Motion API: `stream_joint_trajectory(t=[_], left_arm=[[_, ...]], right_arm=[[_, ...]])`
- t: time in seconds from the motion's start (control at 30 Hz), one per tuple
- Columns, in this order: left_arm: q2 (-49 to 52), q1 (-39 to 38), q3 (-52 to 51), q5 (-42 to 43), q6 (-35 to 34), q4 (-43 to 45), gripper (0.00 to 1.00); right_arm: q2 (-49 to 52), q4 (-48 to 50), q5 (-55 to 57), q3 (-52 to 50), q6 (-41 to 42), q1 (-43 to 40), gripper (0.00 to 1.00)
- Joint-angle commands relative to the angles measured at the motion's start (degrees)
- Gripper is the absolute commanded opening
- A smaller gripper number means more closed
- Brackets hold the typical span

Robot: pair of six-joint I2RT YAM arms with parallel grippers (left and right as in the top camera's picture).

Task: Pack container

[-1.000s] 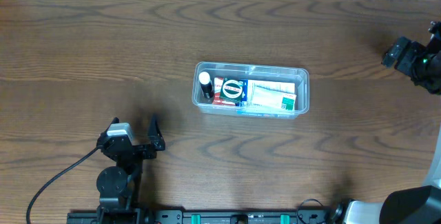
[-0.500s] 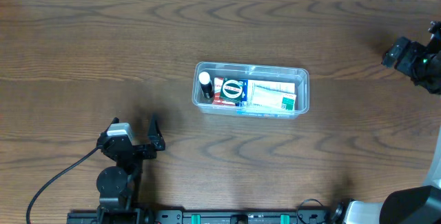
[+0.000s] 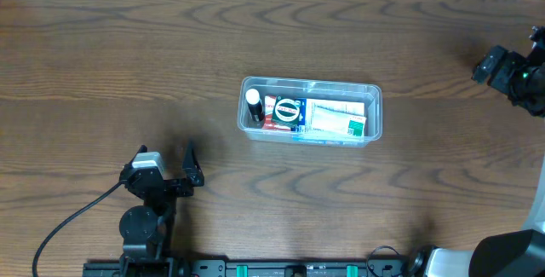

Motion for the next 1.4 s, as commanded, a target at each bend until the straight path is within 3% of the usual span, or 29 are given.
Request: stream_joint_trajectory(t=[0.0, 0.27, 0.5, 0.67, 0.83, 0.93, 1.37], left_arm=[[-0.3, 0.5, -1.9, 0.9, 0.9, -0.5, 0.98], [-0.3, 0.5, -1.9, 0.9, 0.9, -0.5, 0.98], [-0.3, 0.5, -1.9, 0.9, 0.9, -0.5, 0.98], [-0.3, 0.5, -1.9, 0.9, 0.9, -0.5, 0.98], [-0.3, 0.5, -1.9, 0.9, 0.9, -0.5, 0.98], [-0.3, 0.5, -1.9, 0.9, 0.9, -0.5, 0.98], [-0.3, 0.5, -1.9, 0.9, 0.9, -0.5, 0.98]], right_arm=[[-0.6, 0.0, 0.0, 0.1, 0.6, 0.0, 0.99], [-12.3, 0.3, 0.0, -5.2, 0.6, 9.6, 0.99], [-30.9, 13.4, 7.1, -26.6, -3.2, 23.0, 0.99], [-43.7, 31.9, 1.2, -45.2, -3.6, 23.3, 0.99], [-56.2, 54.5, -8.0, -63.3, -9.5, 23.3, 0.99], [-61.5, 62.2, -10.6, -71.1, -10.9, 23.3, 0.99], [-79.1, 64.7, -9.5, -85.7, -11.0, 23.3, 0.99]])
